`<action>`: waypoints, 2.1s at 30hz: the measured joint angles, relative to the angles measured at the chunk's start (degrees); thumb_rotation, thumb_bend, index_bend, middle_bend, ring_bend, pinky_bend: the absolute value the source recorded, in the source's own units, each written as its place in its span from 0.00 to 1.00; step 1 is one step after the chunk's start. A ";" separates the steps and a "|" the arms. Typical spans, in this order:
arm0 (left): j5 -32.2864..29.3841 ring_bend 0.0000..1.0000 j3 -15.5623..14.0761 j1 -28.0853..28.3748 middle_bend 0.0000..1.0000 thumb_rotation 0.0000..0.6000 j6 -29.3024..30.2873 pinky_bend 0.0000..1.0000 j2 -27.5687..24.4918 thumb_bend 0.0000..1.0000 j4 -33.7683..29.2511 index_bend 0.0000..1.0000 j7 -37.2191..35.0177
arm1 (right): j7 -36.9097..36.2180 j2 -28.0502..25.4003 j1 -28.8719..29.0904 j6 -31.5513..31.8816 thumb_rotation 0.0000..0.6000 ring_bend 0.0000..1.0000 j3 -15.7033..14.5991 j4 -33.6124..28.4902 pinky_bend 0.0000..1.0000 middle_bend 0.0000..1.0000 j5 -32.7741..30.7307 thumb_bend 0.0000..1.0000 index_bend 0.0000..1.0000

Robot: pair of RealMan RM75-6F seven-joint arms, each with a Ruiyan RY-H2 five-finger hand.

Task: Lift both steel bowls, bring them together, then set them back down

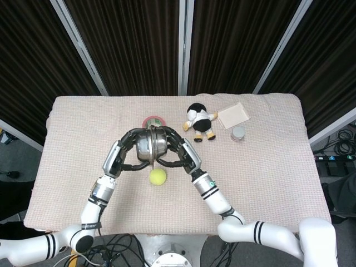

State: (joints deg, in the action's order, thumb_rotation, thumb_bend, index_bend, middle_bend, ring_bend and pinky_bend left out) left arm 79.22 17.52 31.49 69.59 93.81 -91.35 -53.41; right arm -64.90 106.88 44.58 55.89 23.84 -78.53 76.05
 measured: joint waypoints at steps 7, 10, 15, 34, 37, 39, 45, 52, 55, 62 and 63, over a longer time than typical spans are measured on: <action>-1.49 0.46 1.58 -2.84 0.49 1.00 3.20 0.65 -3.22 0.11 -0.26 0.47 -1.76 | -1.59 -3.40 -5.05 5.32 1.00 0.35 0.11 -1.99 0.45 0.43 -0.51 0.15 0.47; -0.82 0.46 1.11 -2.42 0.49 1.00 2.44 0.65 -2.94 0.11 -0.31 0.47 -1.65 | -1.41 -3.01 -3.95 3.98 1.00 0.35 0.19 -1.95 0.45 0.43 -0.49 0.15 0.47; -0.79 0.46 1.19 -0.17 0.49 1.00 0.68 0.65 0.17 0.11 -0.32 0.47 -0.91 | -0.68 0.68 0.92 -0.15 1.00 0.35 0.79 -0.55 0.45 0.43 -0.65 0.15 0.47; -1.76 0.46 0.18 -4.55 0.48 1.00 3.39 0.65 -6.91 0.10 4.08 0.45 5.06 | 6.96 -9.42 -10.11 11.36 1.00 0.35 -3.10 -4.02 0.45 0.43 1.96 0.15 0.47; 0.70 0.46 -2.10 -4.48 0.48 1.00 1.84 0.65 -11.05 0.09 6.04 0.46 11.47 | 16.21 -12.00 -12.63 13.12 1.00 0.35 -5.33 -5.31 0.45 0.43 1.82 0.15 0.47; 2.11 0.46 -3.50 -4.23 0.49 1.00 0.59 0.64 -14.10 0.10 7.11 0.46 17.67 | 24.33 -13.88 -14.52 14.34 1.00 0.34 -6.98 -6.78 0.45 0.43 1.21 0.15 0.47; 3.09 0.46 -7.02 -2.23 0.50 1.00 -6.53 0.64 -19.38 0.10 8.48 0.46 37.85 | 49.89 -18.44 -19.77 17.30 1.00 0.30 -12.51 -12.05 0.40 0.40 -2.30 0.16 0.48; 1.27 0.46 -10.02 0.48 0.49 1.00 -12.60 0.63 -16.60 0.10 14.84 0.46 54.83 | 76.14 -20.73 -23.76 19.12 1.00 0.29 -18.16 -17.45 0.38 0.38 -9.01 0.16 0.46; 0.20 0.46 -10.88 2.12 0.50 1.00 -16.35 0.63 -14.16 0.10 18.71 0.46 55.92 | 81.91 -20.78 -24.86 18.74 1.00 0.29 -19.96 -19.25 0.38 0.38 -12.71 0.16 0.46; -1.70 0.22 -12.57 5.00 0.22 1.00 -23.74 0.48 -10.86 0.02 22.82 0.10 54.63 | 83.96 -19.00 -24.89 16.61 1.00 0.18 -19.92 -19.04 0.28 0.29 -14.07 0.12 0.28; -1.62 0.11 -12.72 5.14 0.10 1.00 -24.31 0.41 -10.91 0.01 22.67 0.03 53.90 | 83.89 -19.04 -24.81 16.24 1.00 0.10 -19.88 -19.07 0.19 0.19 -14.10 0.09 0.17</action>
State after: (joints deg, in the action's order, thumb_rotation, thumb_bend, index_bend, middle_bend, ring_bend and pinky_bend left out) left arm 77.60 4.80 36.63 45.28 82.90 -68.68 0.49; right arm 18.98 87.84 19.76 72.13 3.97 -97.61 61.95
